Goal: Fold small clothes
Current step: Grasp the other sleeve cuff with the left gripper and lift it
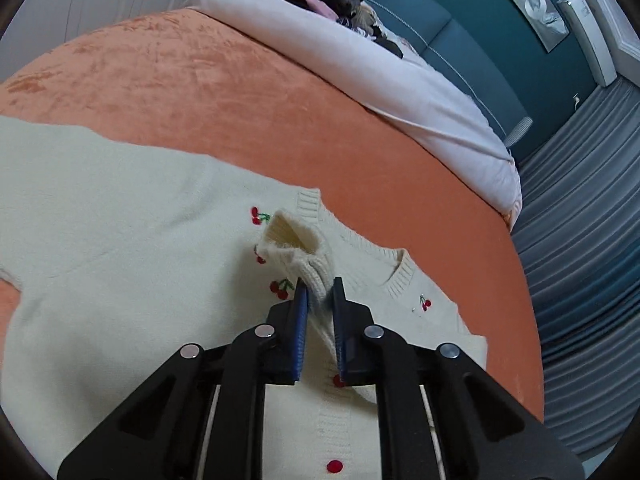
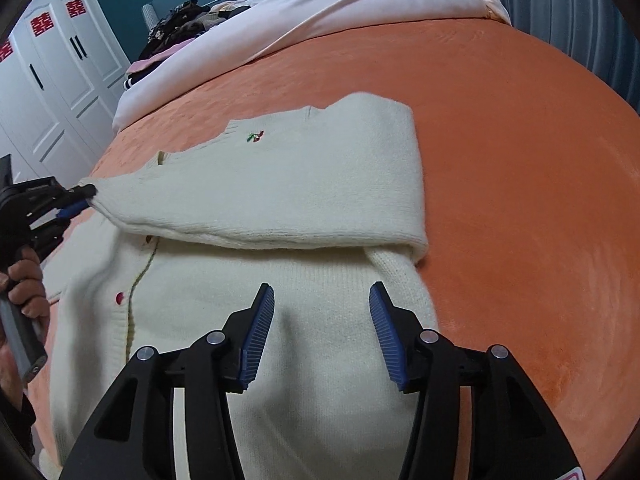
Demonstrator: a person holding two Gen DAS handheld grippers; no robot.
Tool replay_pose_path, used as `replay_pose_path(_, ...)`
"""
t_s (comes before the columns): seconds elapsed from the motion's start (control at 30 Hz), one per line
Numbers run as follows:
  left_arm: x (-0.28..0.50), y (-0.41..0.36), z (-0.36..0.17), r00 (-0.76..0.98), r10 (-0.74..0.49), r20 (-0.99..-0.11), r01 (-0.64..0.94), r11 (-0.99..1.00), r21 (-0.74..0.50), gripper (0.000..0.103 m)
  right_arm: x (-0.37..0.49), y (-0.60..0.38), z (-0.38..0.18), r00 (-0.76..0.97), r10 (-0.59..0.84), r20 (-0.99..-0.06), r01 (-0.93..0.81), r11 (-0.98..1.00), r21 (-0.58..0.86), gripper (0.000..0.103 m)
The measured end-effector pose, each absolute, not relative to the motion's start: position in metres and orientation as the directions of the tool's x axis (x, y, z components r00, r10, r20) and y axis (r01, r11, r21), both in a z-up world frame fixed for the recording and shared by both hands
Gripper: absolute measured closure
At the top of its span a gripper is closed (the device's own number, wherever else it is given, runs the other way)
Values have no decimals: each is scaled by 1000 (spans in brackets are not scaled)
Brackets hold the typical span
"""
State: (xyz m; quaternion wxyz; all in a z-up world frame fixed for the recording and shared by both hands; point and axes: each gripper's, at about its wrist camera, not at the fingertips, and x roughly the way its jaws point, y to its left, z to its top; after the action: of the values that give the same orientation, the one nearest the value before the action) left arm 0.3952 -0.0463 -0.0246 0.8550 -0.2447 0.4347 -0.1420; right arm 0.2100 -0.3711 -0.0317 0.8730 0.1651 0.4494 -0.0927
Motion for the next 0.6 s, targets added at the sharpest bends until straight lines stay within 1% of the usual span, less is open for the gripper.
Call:
replay_pose_path(0.07, 384, -24, -32, 590, -430, -683, -1, 846, -534, 92, 215, -367, -38, 572, -13, -820, 300, 934, 195, 54)
replay_pose_path(0.13, 382, -12, -55, 559, -387, -733, -48, 868, -495, 92, 220, -367, -44, 563, 3, -827, 299, 932, 207, 55)
replay_pose_path(0.17, 383, -9, -70, 528, -378, -761, -74, 872, -484, 92, 222, -367, -44, 566, 11, -825, 301, 928, 219, 56)
replay_pose_path(0.23, 379, -2, -90, 502, -382, -776, -106, 863, -493, 92, 224, -368, -40, 580, 27, -814, 294, 925, 240, 61)
replay_pose_path(0.3, 375, -2, -92, 519, -373, -769, -106, 865, -491, 92, 229, -368, -36, 583, 13, -813, 287, 932, 221, 76)
replay_pose_path(0.33, 375, -3, -91, 521, -363, -773, -105, 871, -480, 91, 233, -370, -37, 576, -16, -818, 295, 936, 189, 80)
replay_pose_path(0.37, 376, -4, -92, 520, -359, -775, -104, 874, -474, 91, 237, -377, -42, 560, -48, -827, 318, 934, 161, 87)
replay_pose_path(0.4, 376, -5, -93, 518, -358, -777, -101, 876, -471, 91, 240, -390, -50, 539, -72, -839, 361, 920, 153, 102)
replay_pose_path(0.43, 377, -5, -94, 517, -360, -777, -100, 876, -472, 90, 239, -403, -59, 528, -60, -847, 388, 904, 178, 103)
replay_pose_path(0.47, 377, -4, -95, 516, -363, -776, -95, 876, -473, 90, 237, -415, -67, 544, -10, -839, 394, 886, 245, 103)
replay_pose_path(0.5, 375, -4, -96, 518, -364, -774, -88, 877, -472, 90, 235, -420, -68, 559, 15, -829, 393, 876, 280, 103)
replay_pose_path(0.53, 375, -4, -96, 522, -365, -771, -77, 880, -468, 89, 232, -420, -66, 562, 18, -827, 394, 873, 286, 103)
replay_pose_path(0.6, 370, -1, -95, 528, -370, -764, -67, 879, -472, 89, 228, -410, -59, 549, -27, -836, 399, 887, 233, 103)
